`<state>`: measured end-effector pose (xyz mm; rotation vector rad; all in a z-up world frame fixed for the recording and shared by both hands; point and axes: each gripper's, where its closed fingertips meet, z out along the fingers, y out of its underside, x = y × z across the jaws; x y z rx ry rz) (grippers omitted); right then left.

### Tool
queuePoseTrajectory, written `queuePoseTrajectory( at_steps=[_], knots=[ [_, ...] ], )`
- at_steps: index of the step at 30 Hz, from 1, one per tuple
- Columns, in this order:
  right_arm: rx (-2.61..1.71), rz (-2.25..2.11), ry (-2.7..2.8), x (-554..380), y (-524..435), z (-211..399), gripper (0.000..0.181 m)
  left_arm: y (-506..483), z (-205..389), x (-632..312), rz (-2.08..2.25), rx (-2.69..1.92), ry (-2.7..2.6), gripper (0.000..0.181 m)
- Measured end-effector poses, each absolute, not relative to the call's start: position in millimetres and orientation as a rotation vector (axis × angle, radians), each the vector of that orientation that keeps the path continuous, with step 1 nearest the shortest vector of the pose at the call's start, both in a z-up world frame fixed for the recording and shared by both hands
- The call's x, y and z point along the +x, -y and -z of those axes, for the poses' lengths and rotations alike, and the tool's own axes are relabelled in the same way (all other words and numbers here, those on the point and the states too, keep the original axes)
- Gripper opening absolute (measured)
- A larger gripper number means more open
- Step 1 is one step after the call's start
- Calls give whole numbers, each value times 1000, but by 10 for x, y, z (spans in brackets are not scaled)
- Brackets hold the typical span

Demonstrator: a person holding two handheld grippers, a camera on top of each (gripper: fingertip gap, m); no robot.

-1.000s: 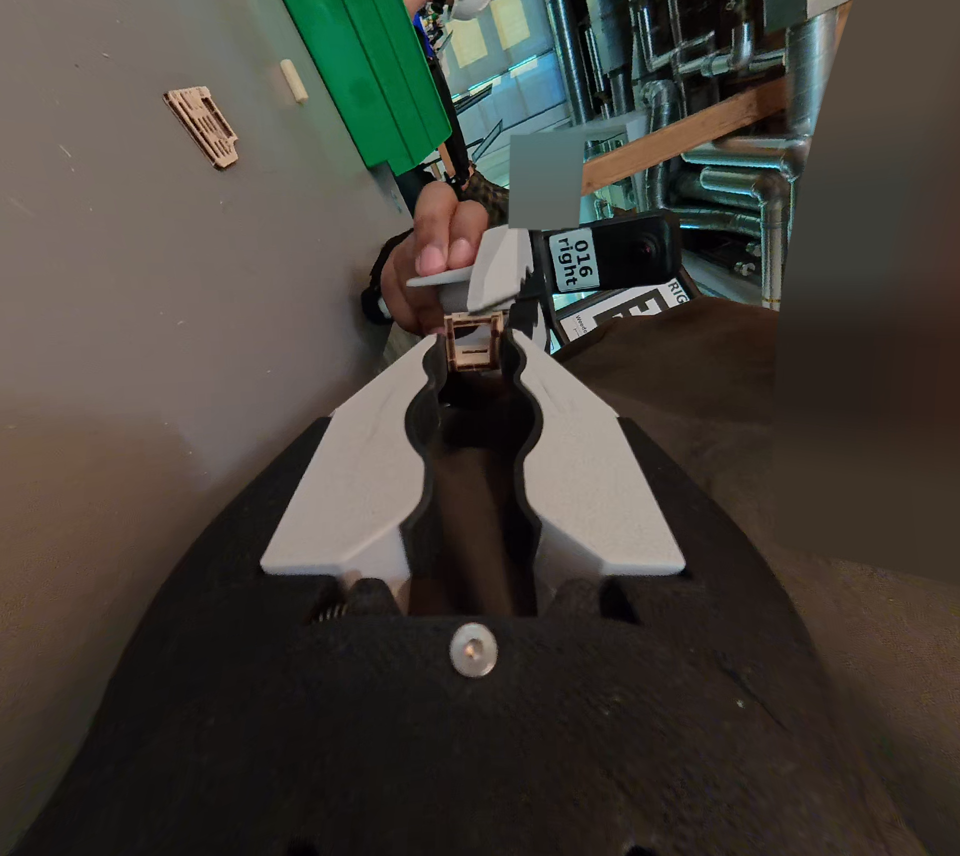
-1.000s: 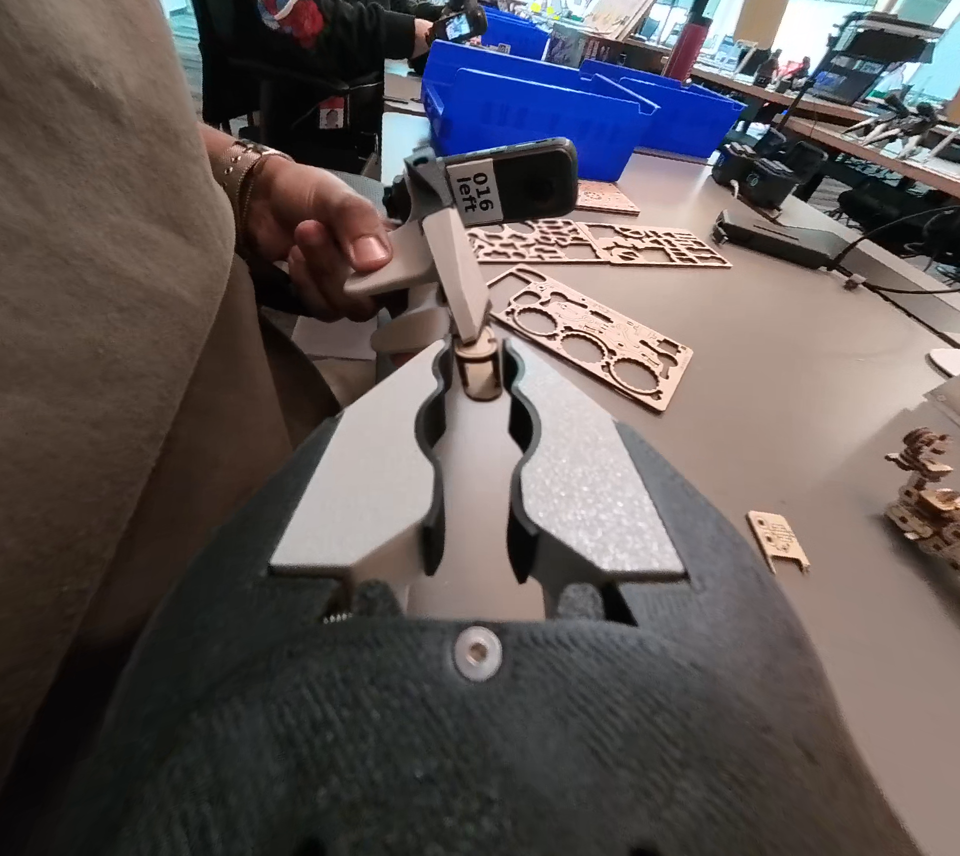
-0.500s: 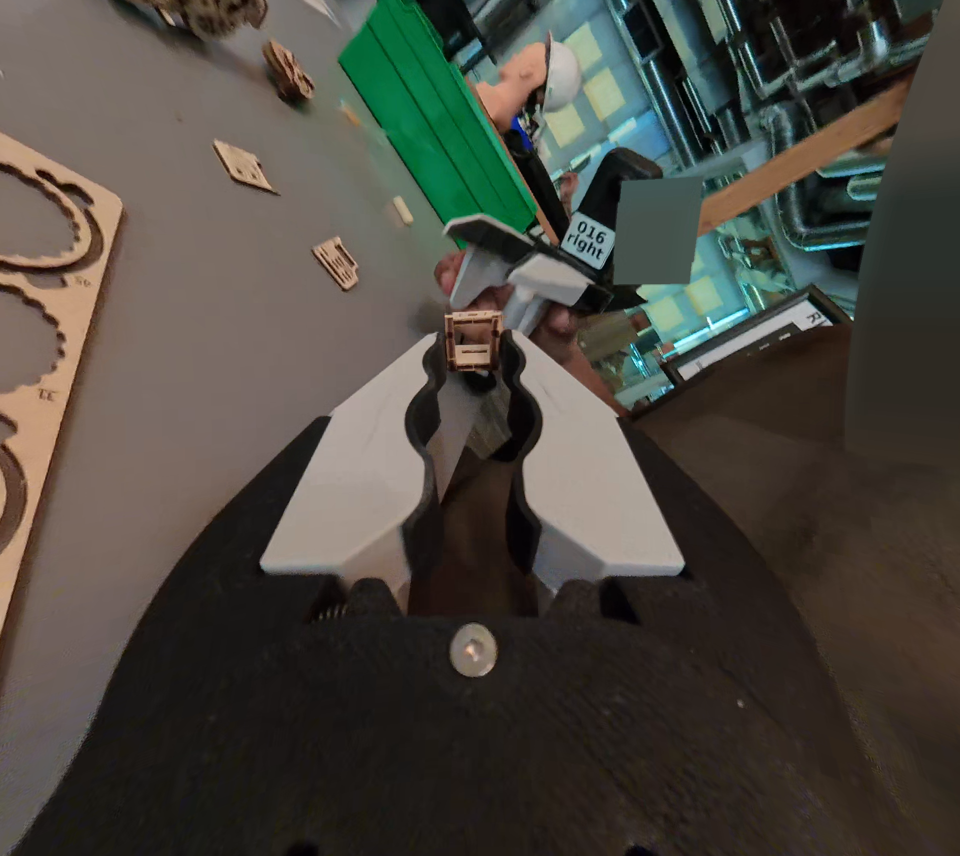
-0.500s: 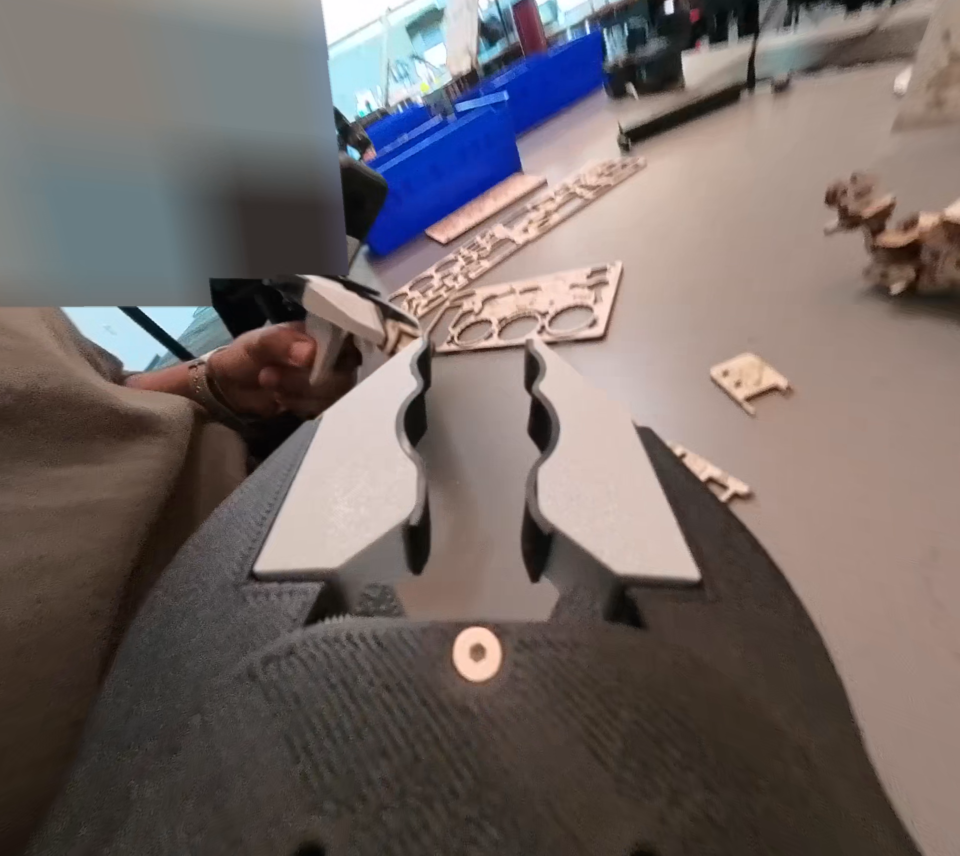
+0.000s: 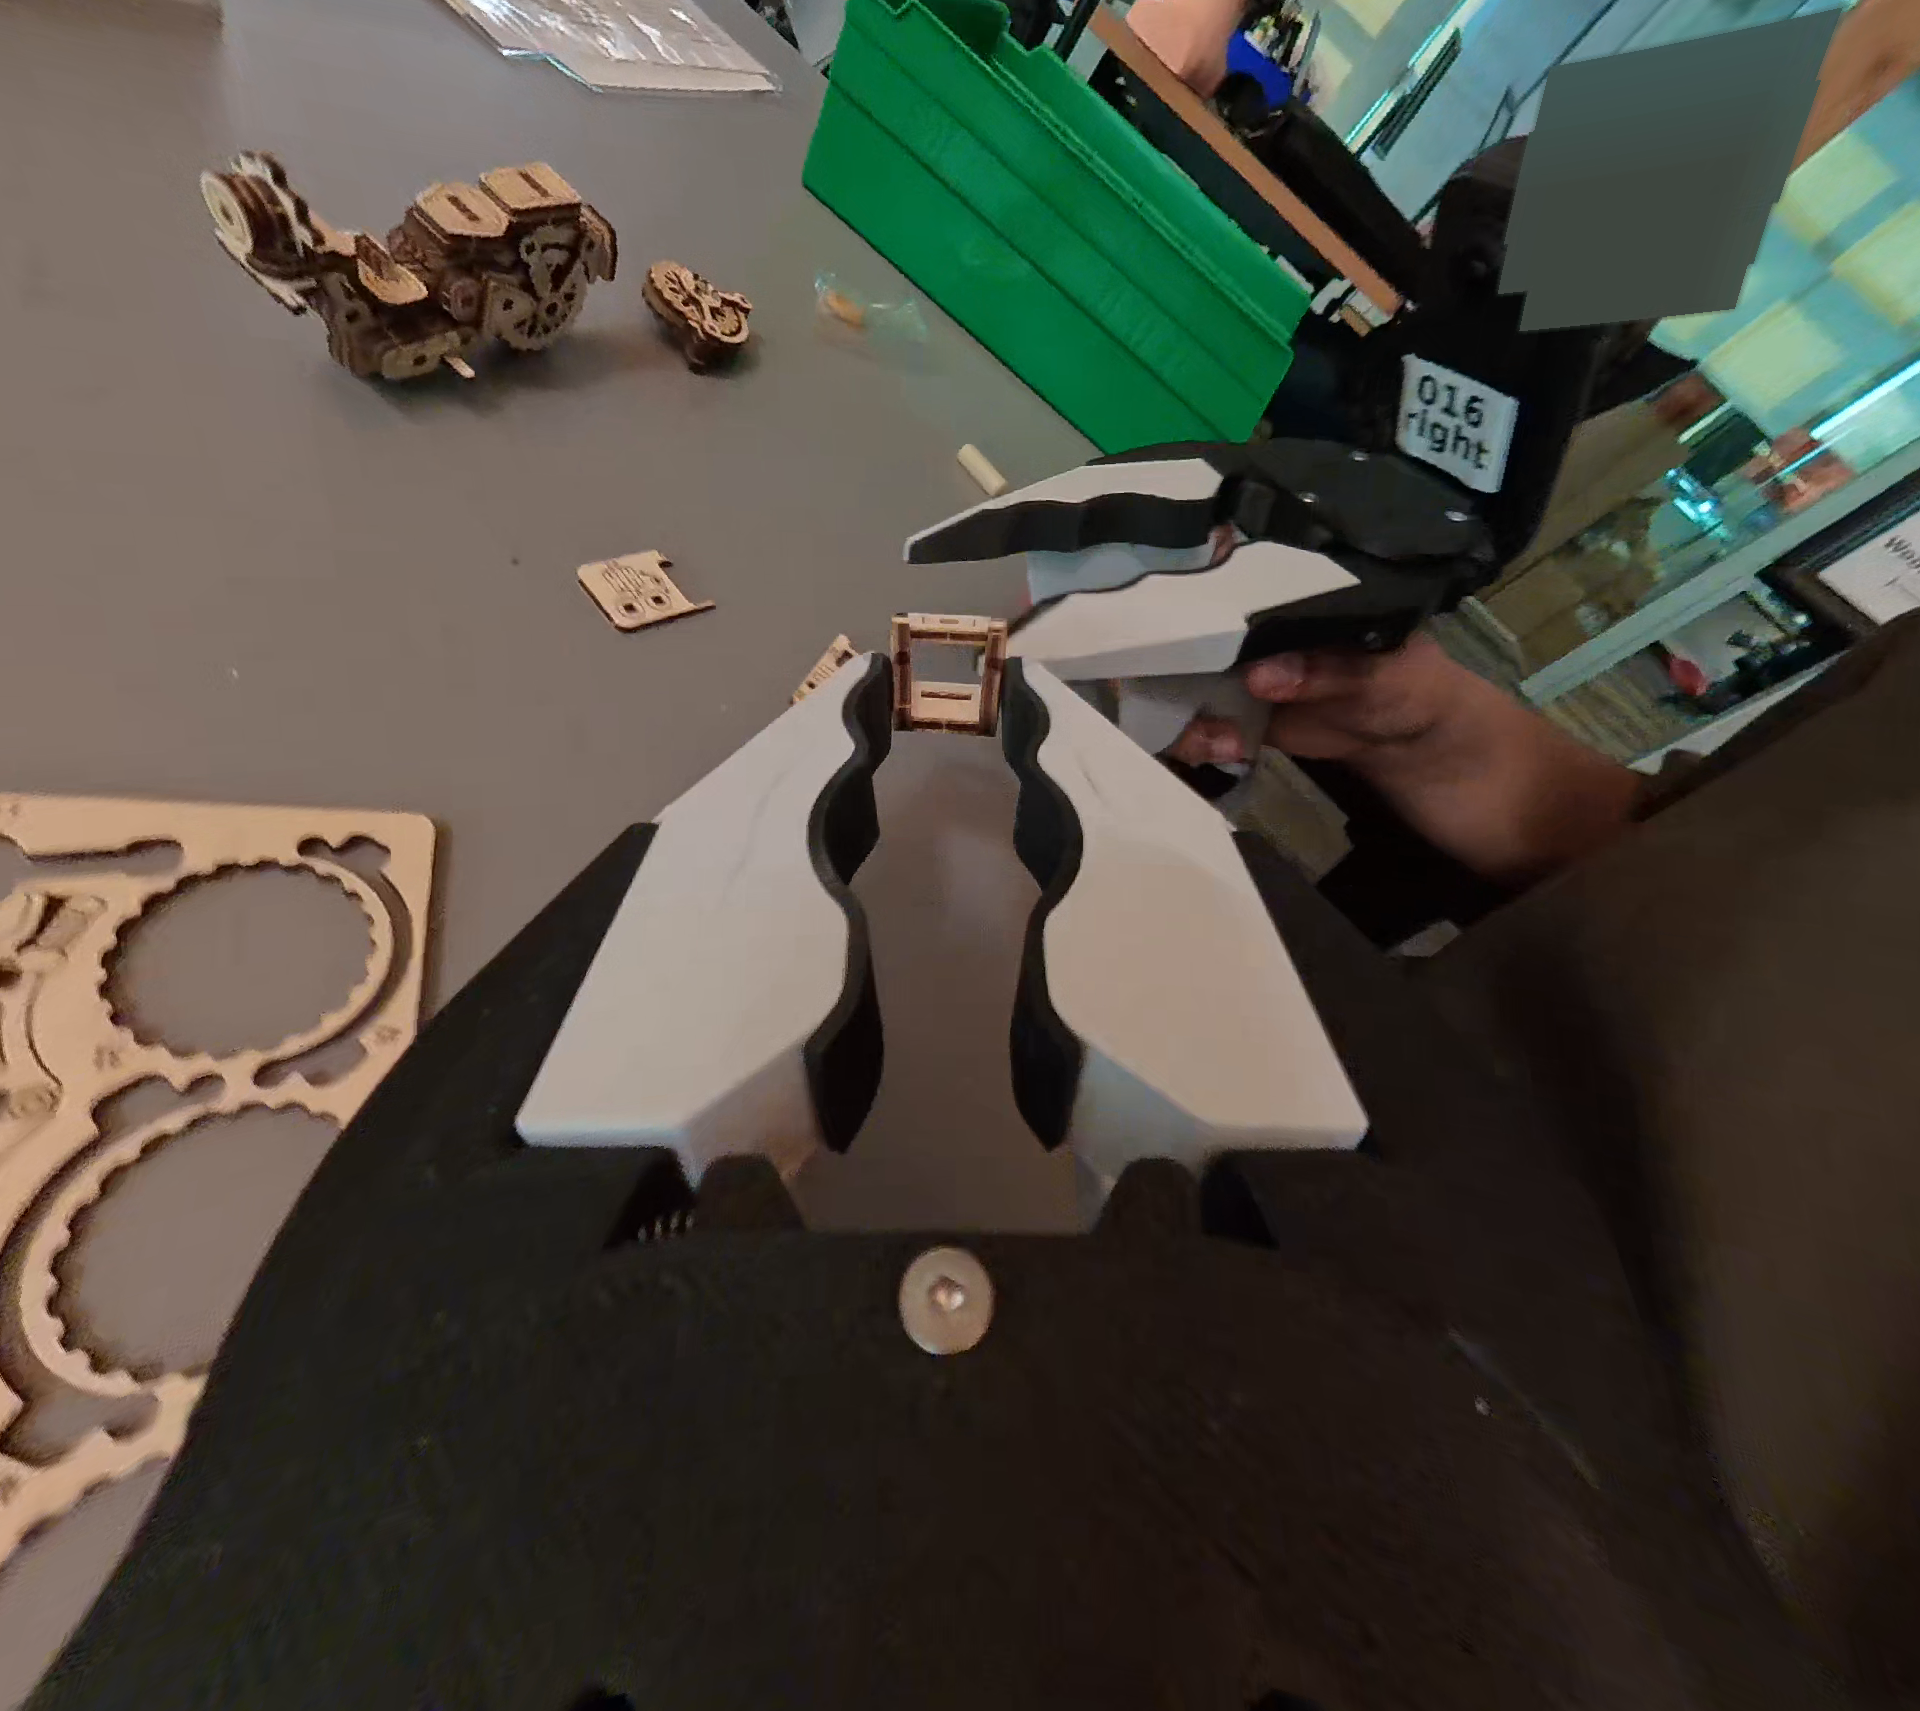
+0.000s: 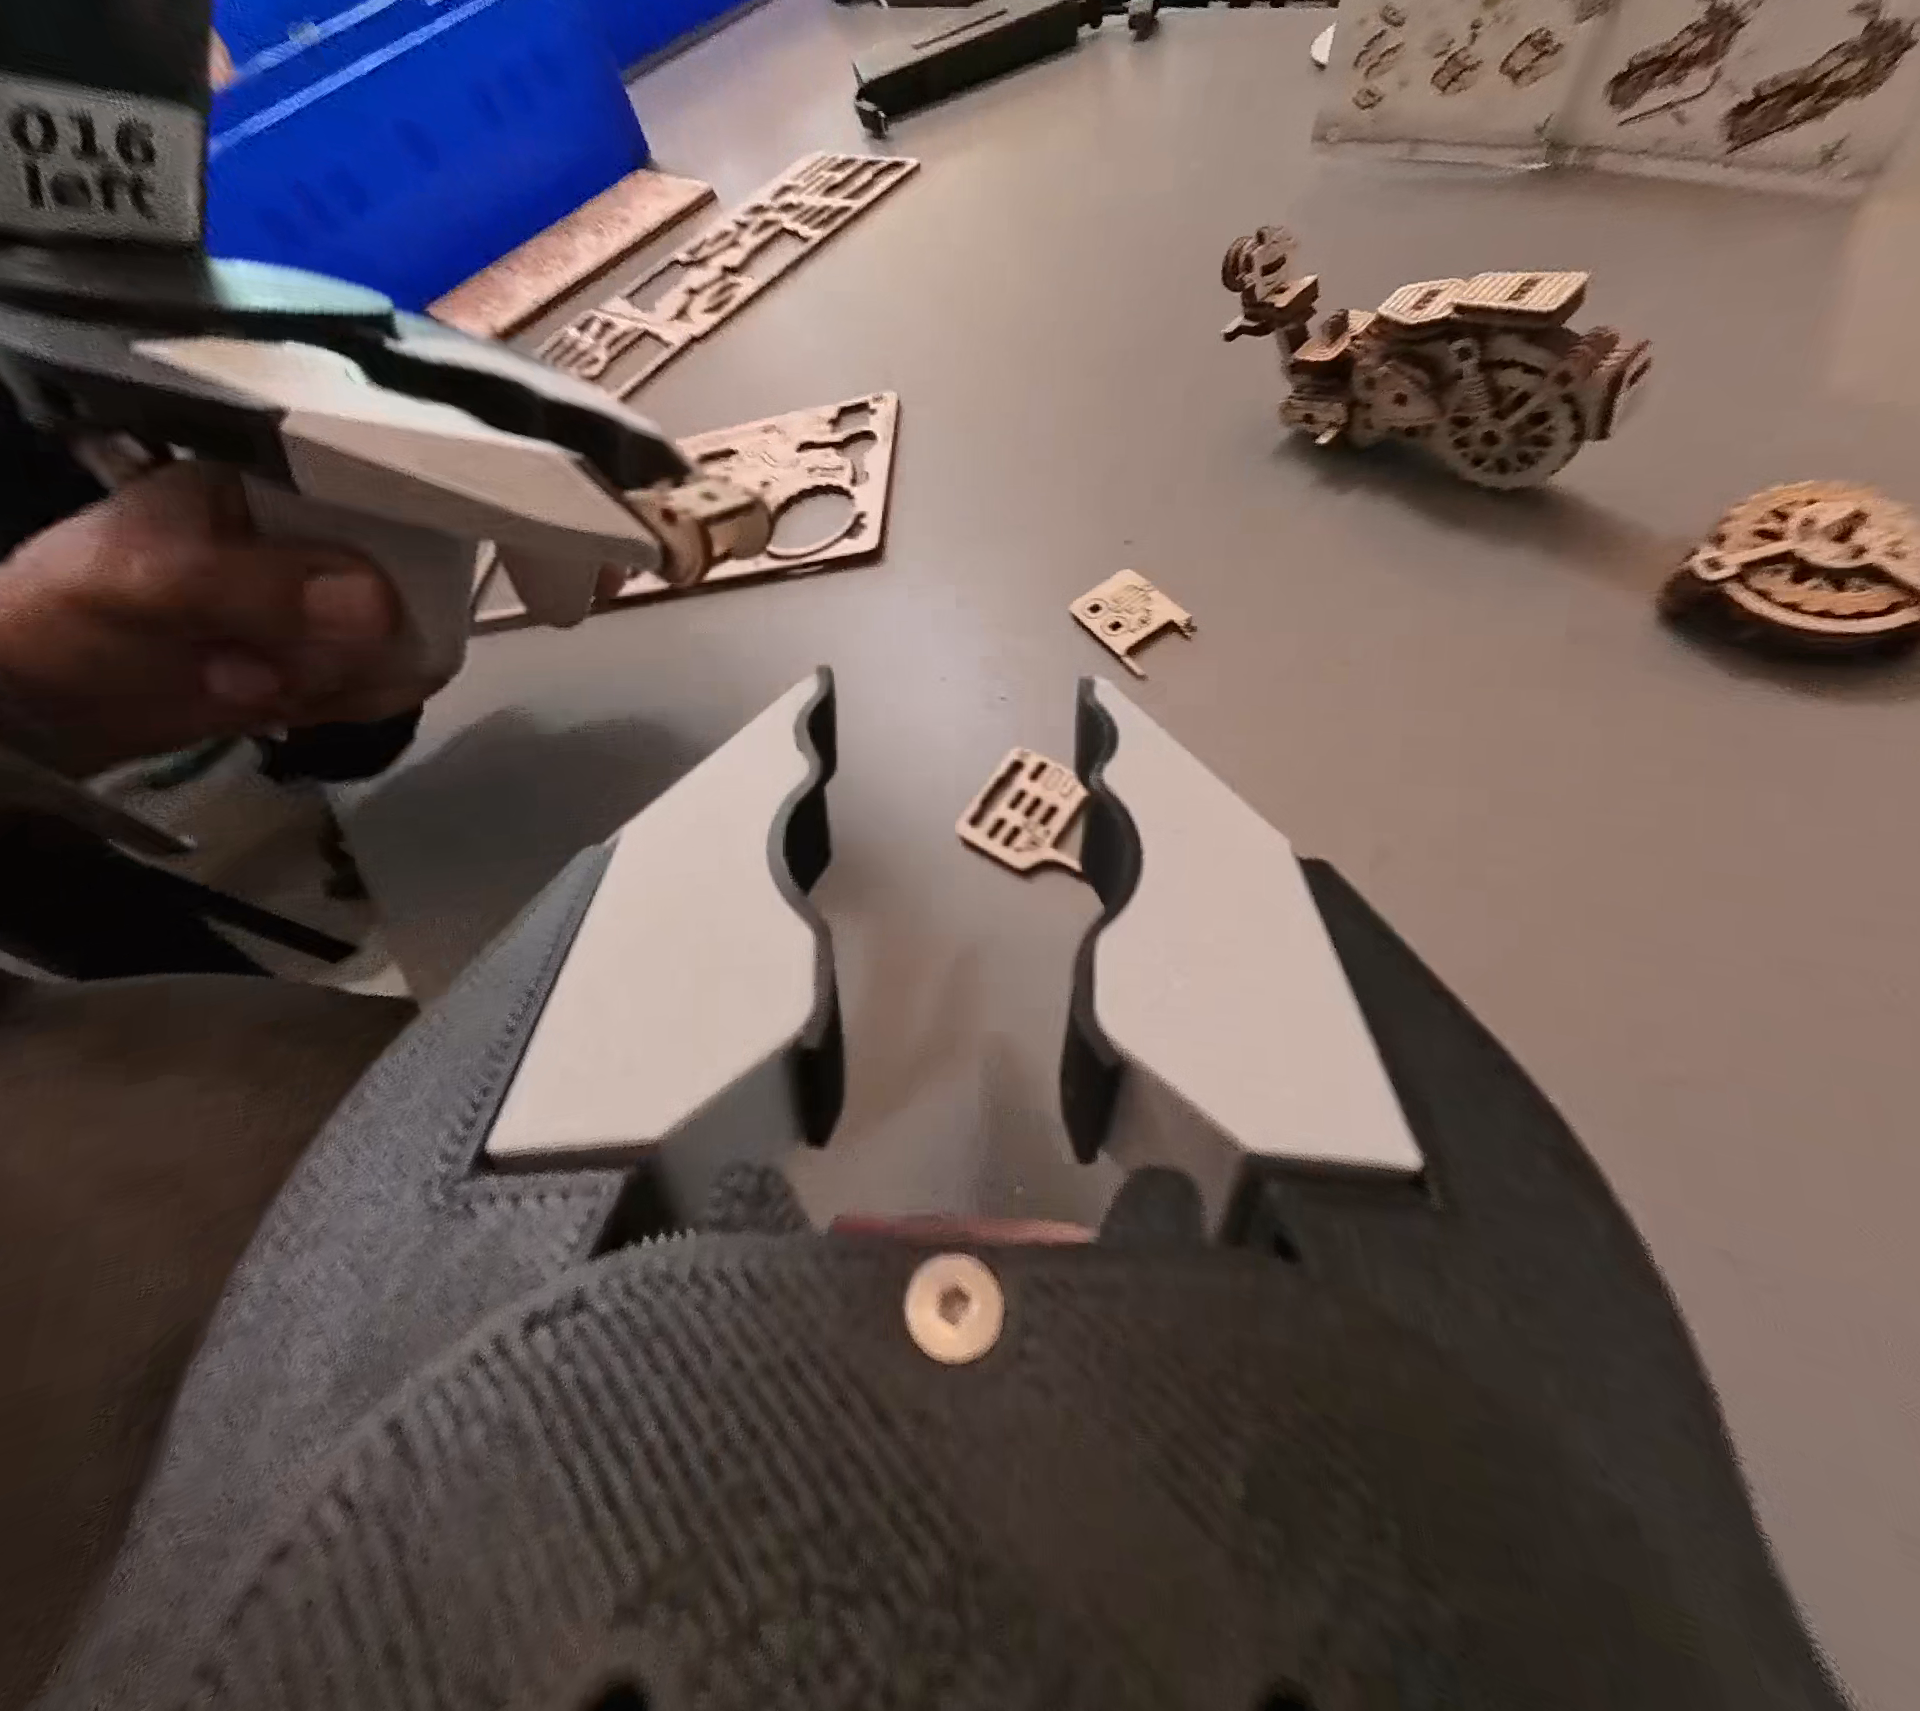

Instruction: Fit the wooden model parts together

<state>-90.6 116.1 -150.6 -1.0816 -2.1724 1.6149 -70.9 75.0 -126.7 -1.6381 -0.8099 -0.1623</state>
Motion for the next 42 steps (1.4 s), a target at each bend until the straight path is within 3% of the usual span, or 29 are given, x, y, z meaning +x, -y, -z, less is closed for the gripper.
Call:
queuePoseTrajectory(
  at_steps=[2,5,12,20,27,42],
  knots=[
    [-1064,-1590,2149,-925,-1189,1494,49,-762,1297,-737,156,-1635,796,21],
    [-1072,-1640,2176,-890,-1182,1491,37,-698,1419,-691,151,-1654,807,21],
    [-1311,-1613,2165,-1092,-1432,1626,33,-672,1460,-638,287,-1631,840,21],
    [-1366,-1545,2228,-1152,-1406,1750,40,-753,1397,-532,563,-1513,849,21],
    [-1337,-1360,2270,-1196,-1399,1887,42,-775,1634,-580,344,-1744,833,21],
    [-1399,-1419,2276,-1199,-1408,1885,42,-746,1724,-683,419,-1712,943,21]
  ],
)
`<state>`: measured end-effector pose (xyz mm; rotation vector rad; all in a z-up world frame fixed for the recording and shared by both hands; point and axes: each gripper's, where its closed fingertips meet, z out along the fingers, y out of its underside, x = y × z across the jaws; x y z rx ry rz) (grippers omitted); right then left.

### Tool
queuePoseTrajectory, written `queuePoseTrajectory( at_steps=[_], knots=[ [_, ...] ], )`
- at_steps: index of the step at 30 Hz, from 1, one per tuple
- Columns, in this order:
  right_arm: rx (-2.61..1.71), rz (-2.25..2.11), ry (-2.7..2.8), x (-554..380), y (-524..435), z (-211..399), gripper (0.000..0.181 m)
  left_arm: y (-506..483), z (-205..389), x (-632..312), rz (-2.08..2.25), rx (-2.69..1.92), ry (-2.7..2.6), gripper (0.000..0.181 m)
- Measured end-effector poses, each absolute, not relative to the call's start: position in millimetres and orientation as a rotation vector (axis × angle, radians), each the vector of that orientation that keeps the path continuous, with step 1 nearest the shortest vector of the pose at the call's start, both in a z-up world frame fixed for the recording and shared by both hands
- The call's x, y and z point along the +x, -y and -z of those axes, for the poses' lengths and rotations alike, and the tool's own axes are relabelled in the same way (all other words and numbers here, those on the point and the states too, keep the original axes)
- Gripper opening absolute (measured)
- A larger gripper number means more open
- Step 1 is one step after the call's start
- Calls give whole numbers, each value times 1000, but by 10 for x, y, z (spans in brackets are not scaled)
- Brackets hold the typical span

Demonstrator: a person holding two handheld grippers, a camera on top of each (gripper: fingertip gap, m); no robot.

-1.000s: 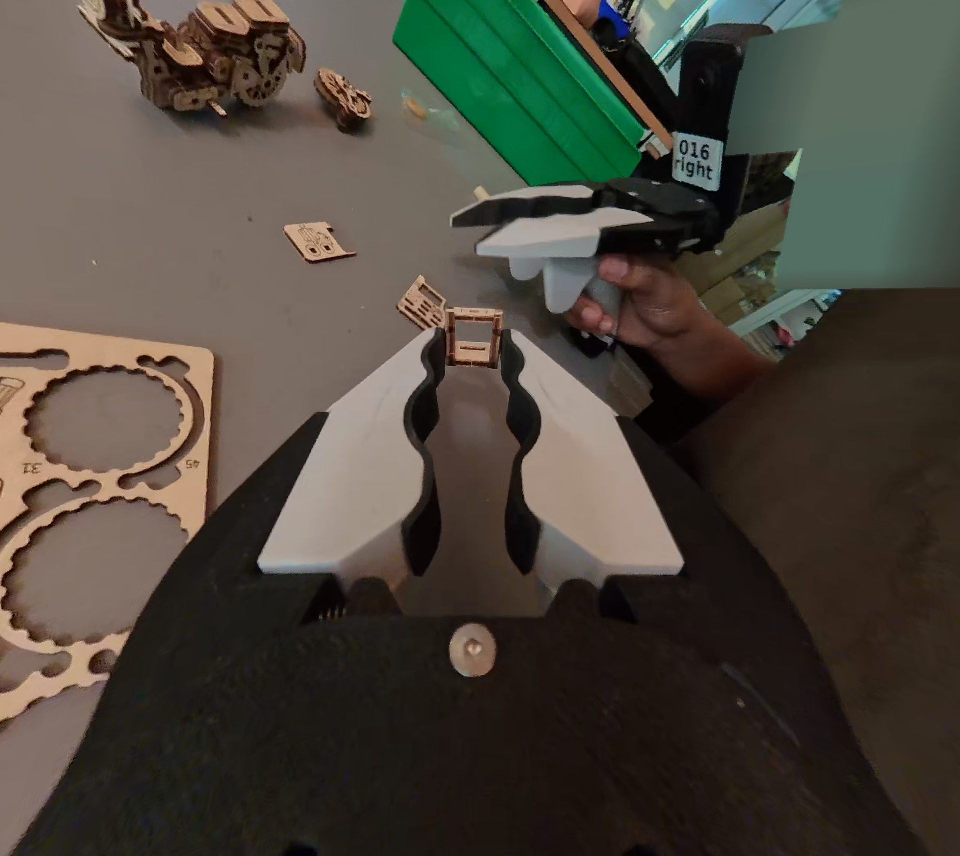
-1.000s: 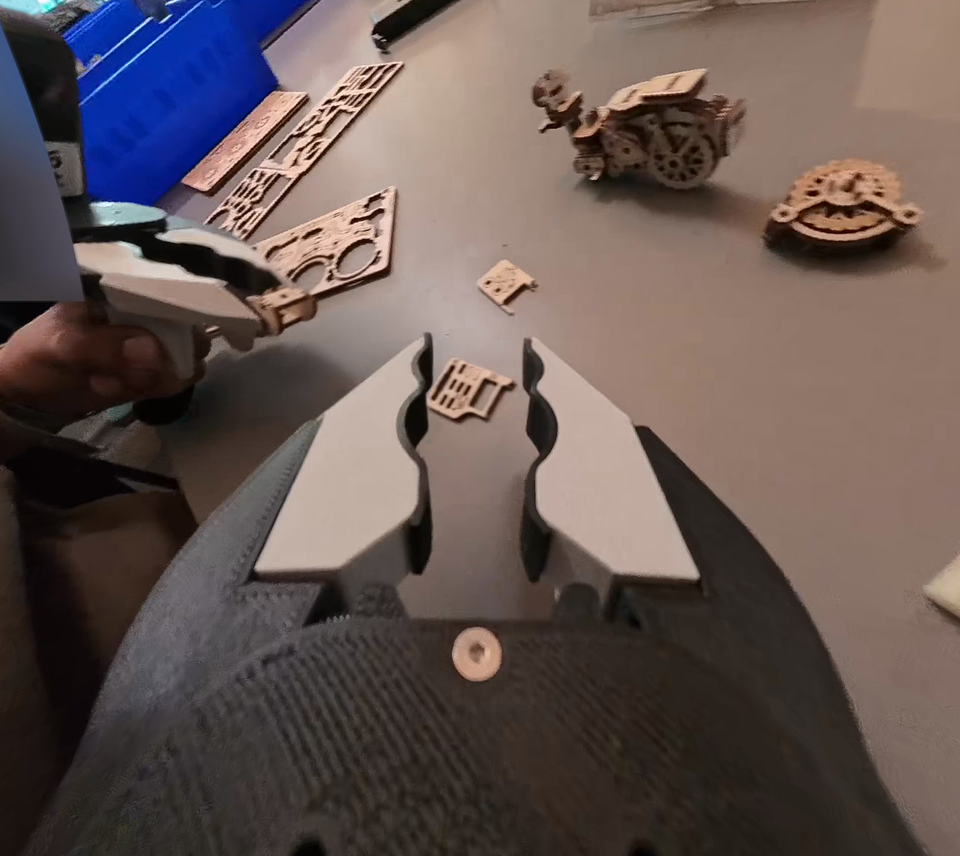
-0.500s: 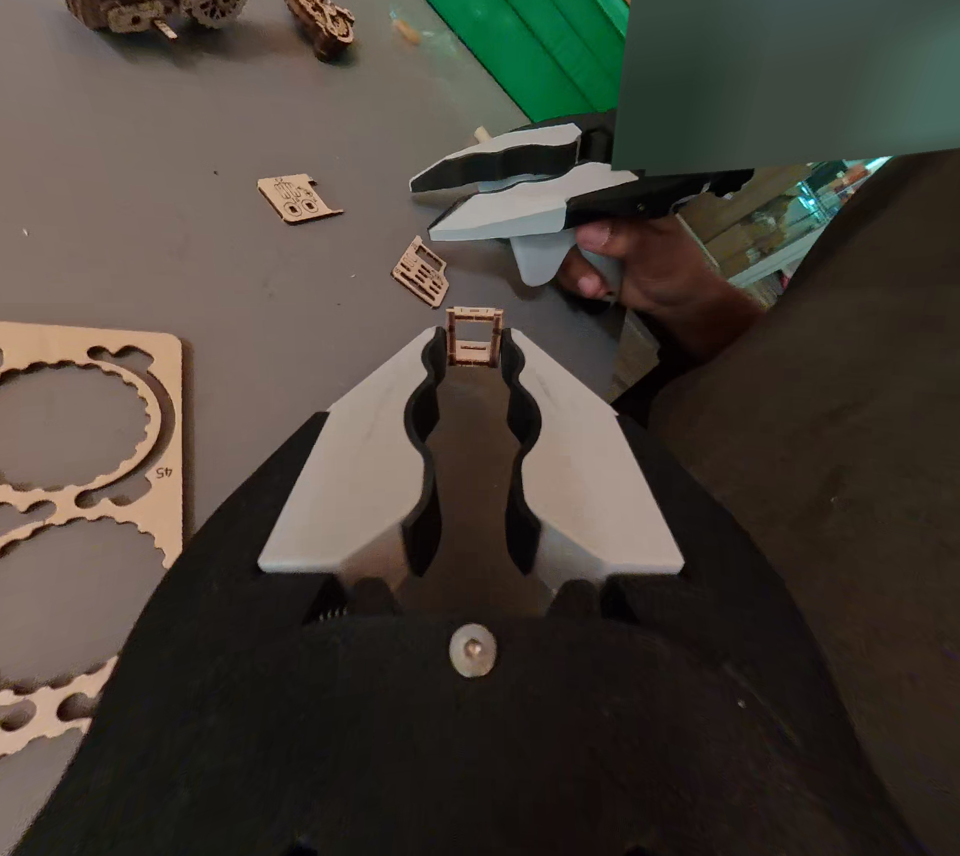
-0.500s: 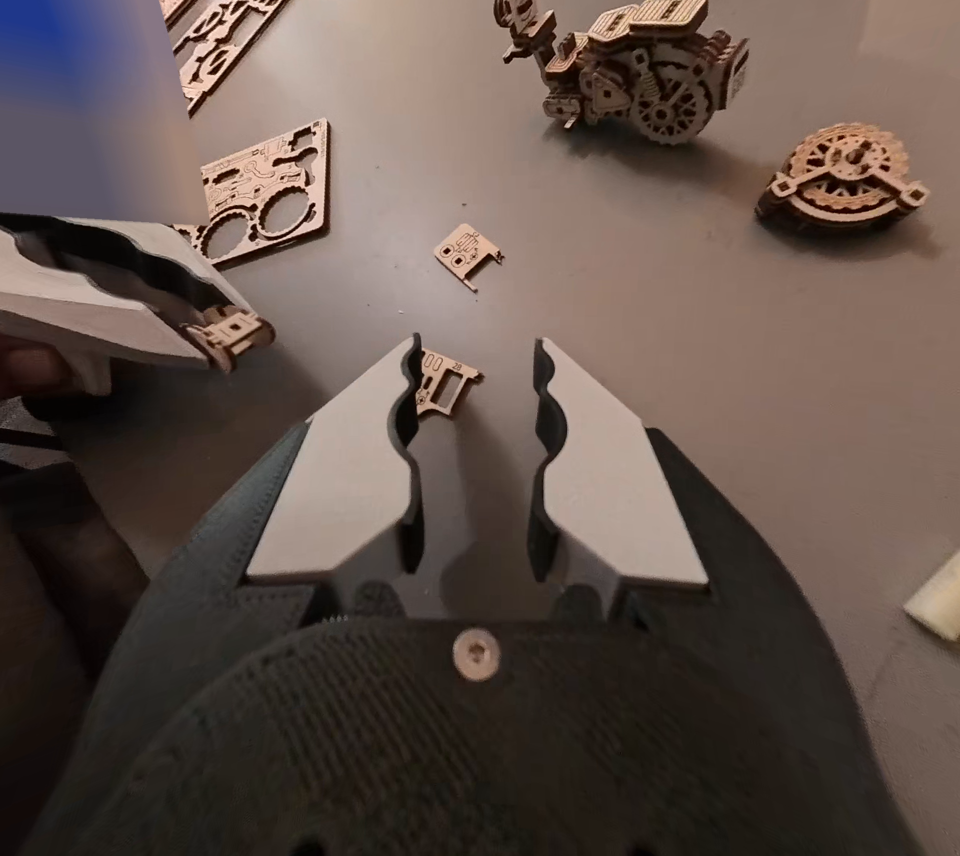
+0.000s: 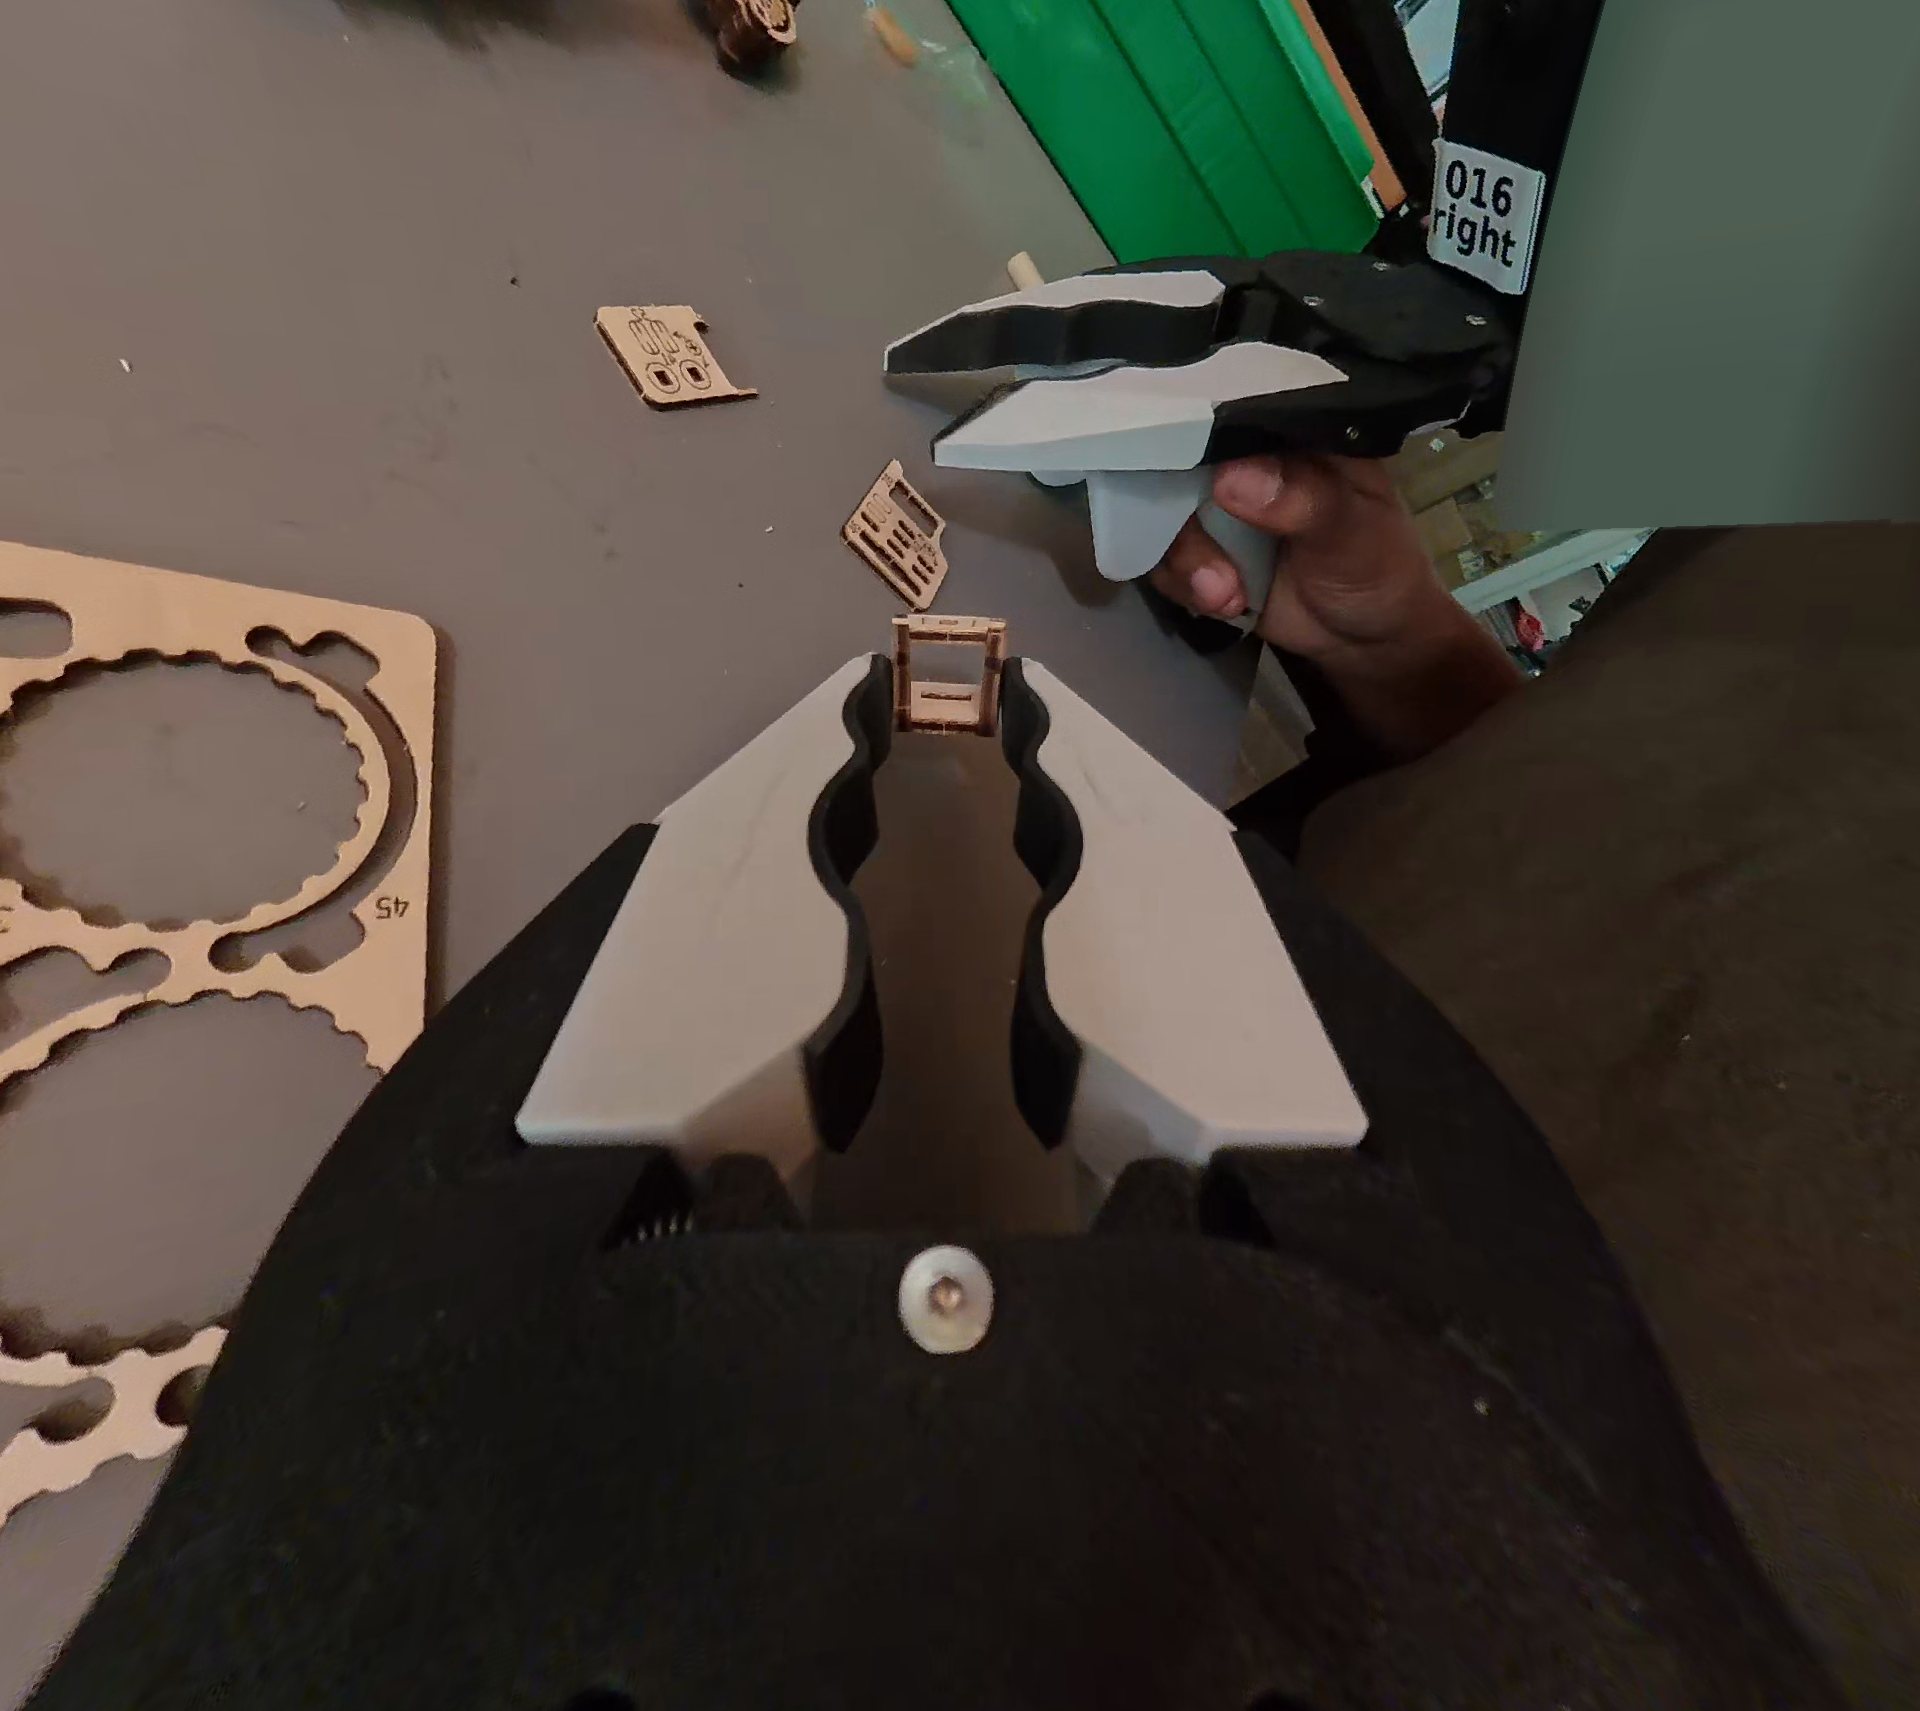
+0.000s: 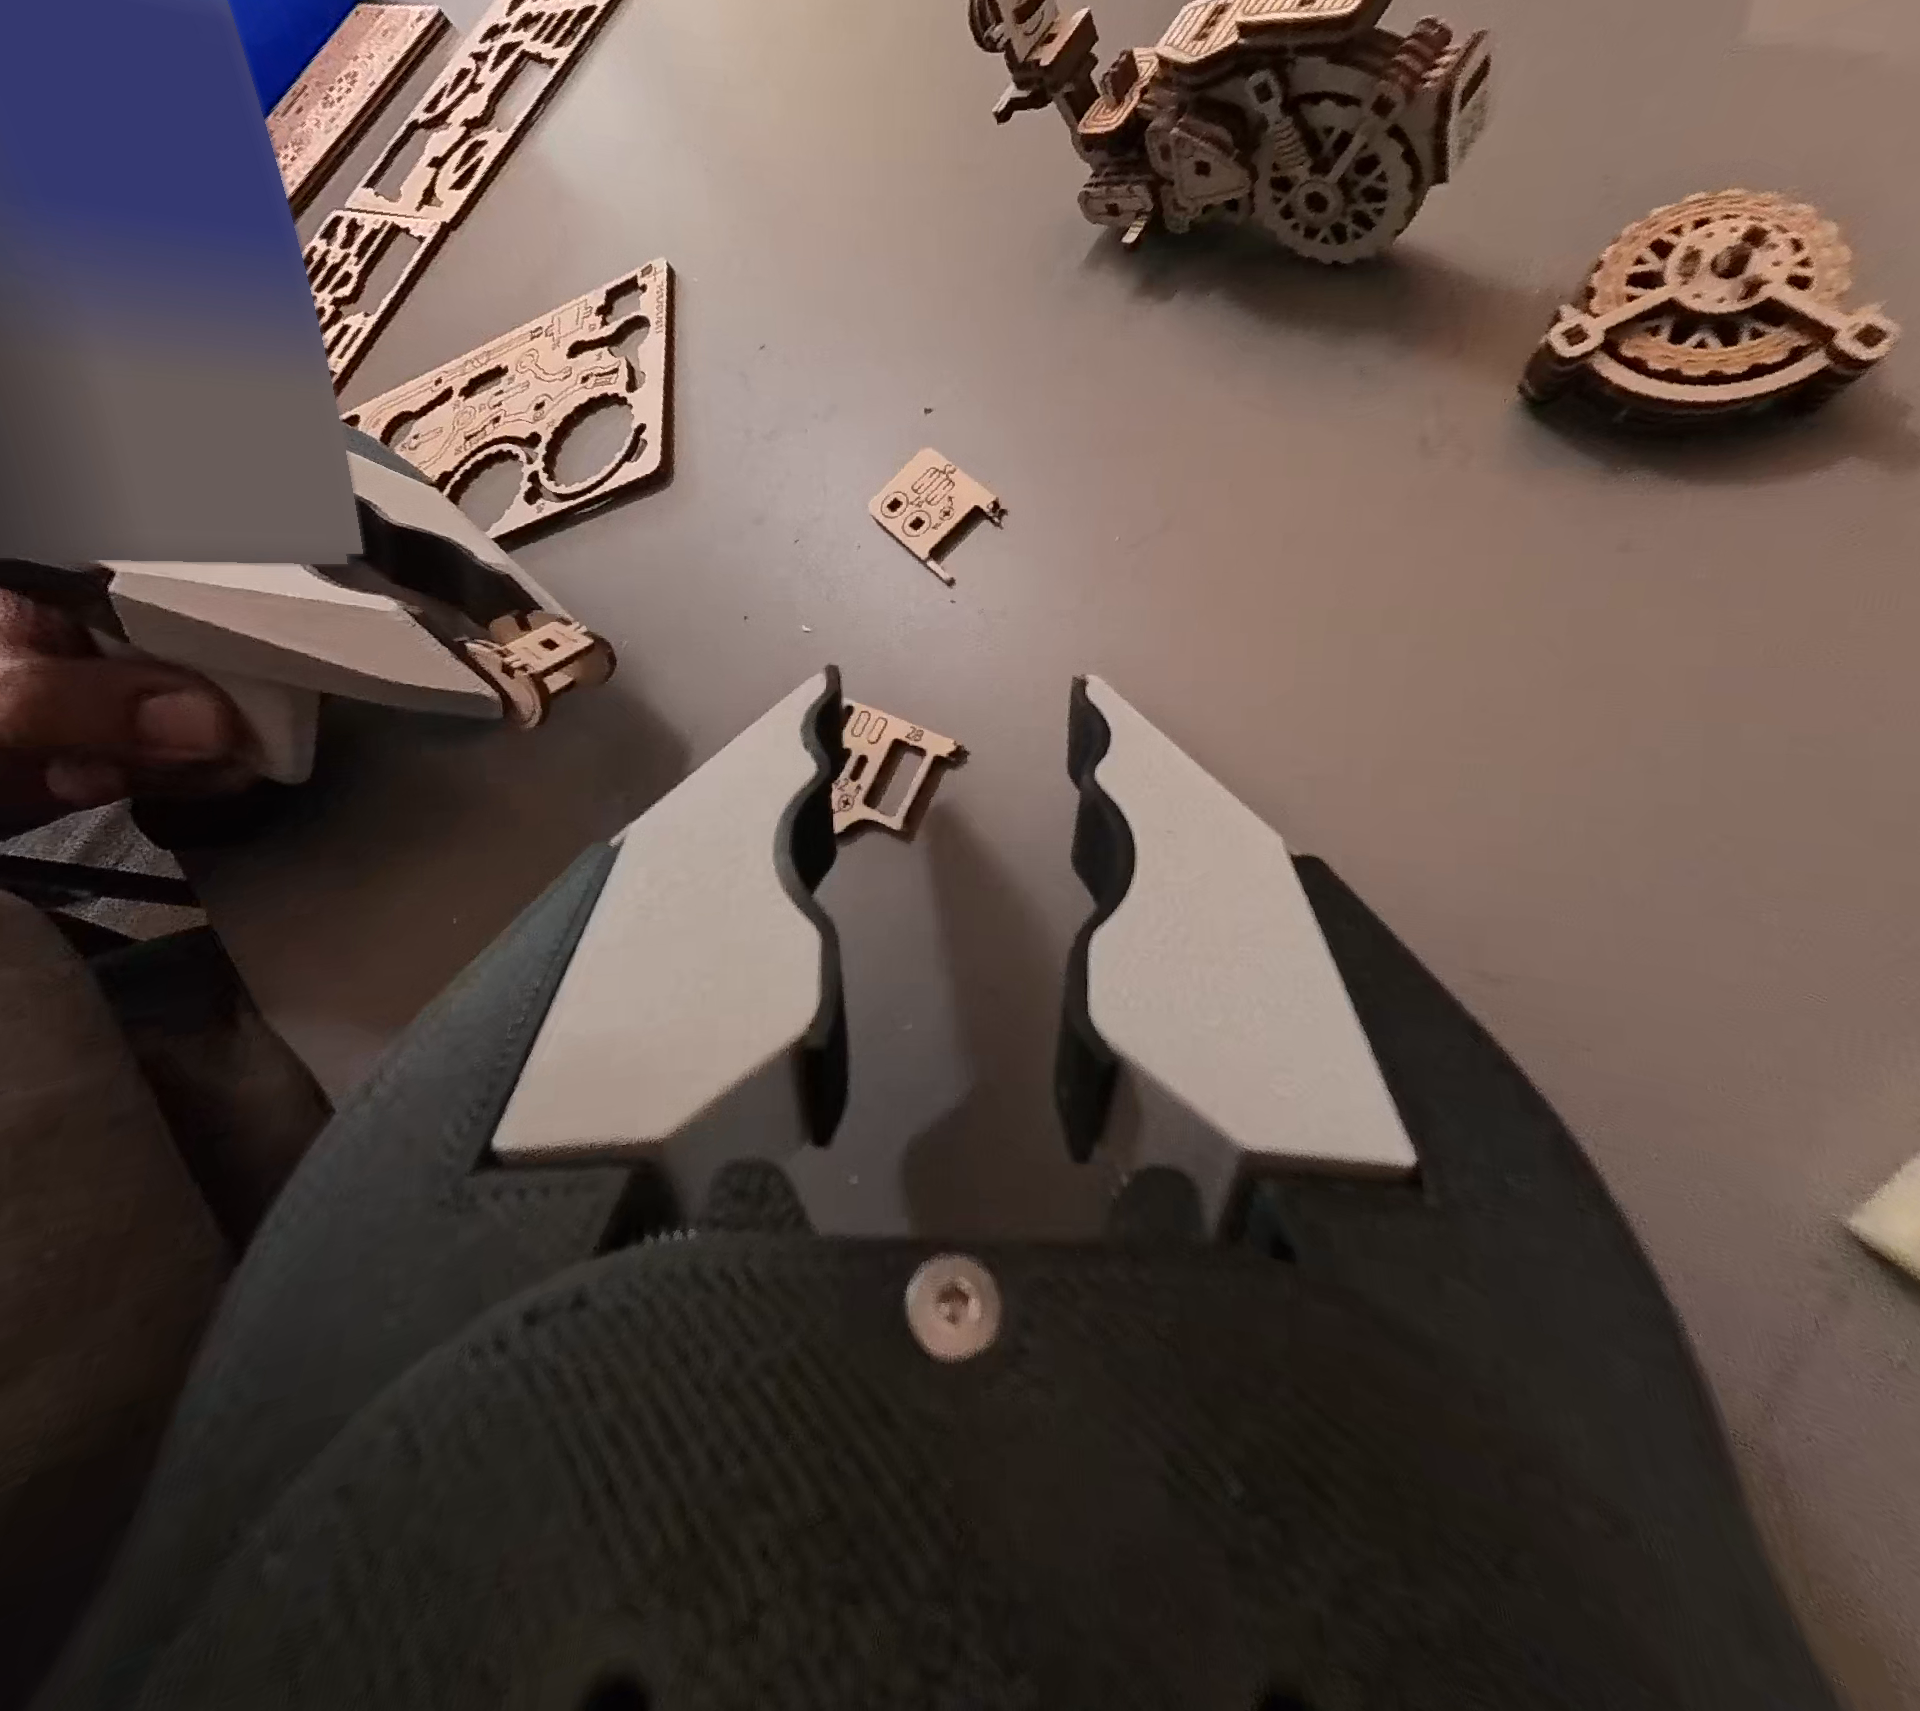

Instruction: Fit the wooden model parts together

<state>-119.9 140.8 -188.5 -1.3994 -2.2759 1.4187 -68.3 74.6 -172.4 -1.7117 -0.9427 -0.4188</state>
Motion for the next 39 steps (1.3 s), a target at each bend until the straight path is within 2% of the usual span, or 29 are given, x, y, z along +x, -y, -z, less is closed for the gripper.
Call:
queuePoseTrajectory(
  at_steps=[39],
  knots=[
    [-1443,-1455,2280,-1207,-1409,1891,41,-762,1784,-687,468,-1723,974,21]
  ],
)
